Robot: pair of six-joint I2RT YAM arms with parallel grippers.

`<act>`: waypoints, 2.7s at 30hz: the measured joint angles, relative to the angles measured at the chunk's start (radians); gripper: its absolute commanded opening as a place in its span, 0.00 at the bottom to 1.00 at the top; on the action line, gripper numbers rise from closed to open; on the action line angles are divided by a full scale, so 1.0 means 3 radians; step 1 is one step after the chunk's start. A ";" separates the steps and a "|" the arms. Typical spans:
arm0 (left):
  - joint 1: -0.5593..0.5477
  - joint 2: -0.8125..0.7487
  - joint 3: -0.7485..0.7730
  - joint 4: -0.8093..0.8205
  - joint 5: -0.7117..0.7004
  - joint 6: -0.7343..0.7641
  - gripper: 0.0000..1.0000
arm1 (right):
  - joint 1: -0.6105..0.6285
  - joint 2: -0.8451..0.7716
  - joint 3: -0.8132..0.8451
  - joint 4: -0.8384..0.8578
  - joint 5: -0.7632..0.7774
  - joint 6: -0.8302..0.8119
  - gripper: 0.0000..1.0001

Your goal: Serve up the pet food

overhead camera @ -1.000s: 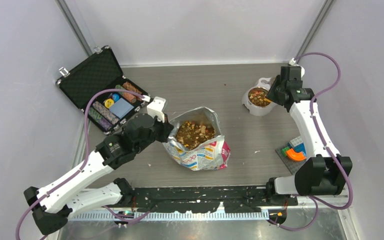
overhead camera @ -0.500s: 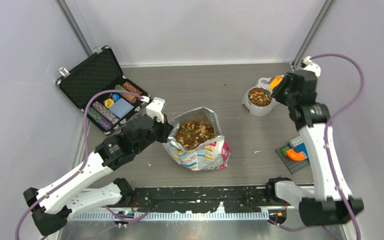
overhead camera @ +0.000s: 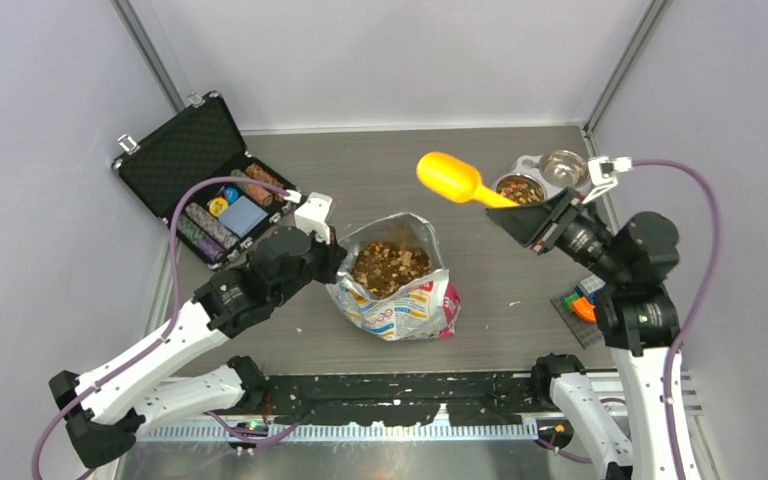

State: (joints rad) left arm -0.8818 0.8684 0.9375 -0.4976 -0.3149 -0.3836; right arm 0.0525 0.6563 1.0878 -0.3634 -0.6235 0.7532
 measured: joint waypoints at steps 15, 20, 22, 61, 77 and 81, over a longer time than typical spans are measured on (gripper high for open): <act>0.0000 0.0317 0.0256 -0.0097 0.0000 0.0008 0.00 | 0.0855 -0.0074 -0.0061 -0.0661 -0.0427 -0.0127 0.05; 0.0000 0.0364 0.0295 -0.0113 0.0004 0.0015 0.00 | 0.1228 0.0164 0.0216 -0.1211 -0.0032 -0.0402 0.05; 0.0000 0.0362 0.0295 -0.0113 0.0017 0.0022 0.00 | 0.1415 0.0332 0.0369 -0.1411 0.0270 -0.0495 0.05; 0.0005 -0.0125 -0.0093 0.0076 0.0454 0.0076 0.00 | 0.3281 0.3115 0.2004 -0.3126 0.2903 -0.0821 0.05; -0.0006 -0.0058 -0.0145 0.0211 0.0605 0.0005 0.00 | 0.2982 0.2014 -0.0127 -0.0739 0.2279 -0.0338 0.05; -0.0025 -0.0052 -0.0148 0.0209 0.0651 -0.0011 0.00 | 0.2930 0.1731 -0.0563 -0.0198 0.2111 -0.0074 0.05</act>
State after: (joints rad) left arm -0.8894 0.8528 0.8932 -0.4351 -0.1196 -0.3870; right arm 0.9314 1.1755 0.9188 -0.4229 0.0097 0.7311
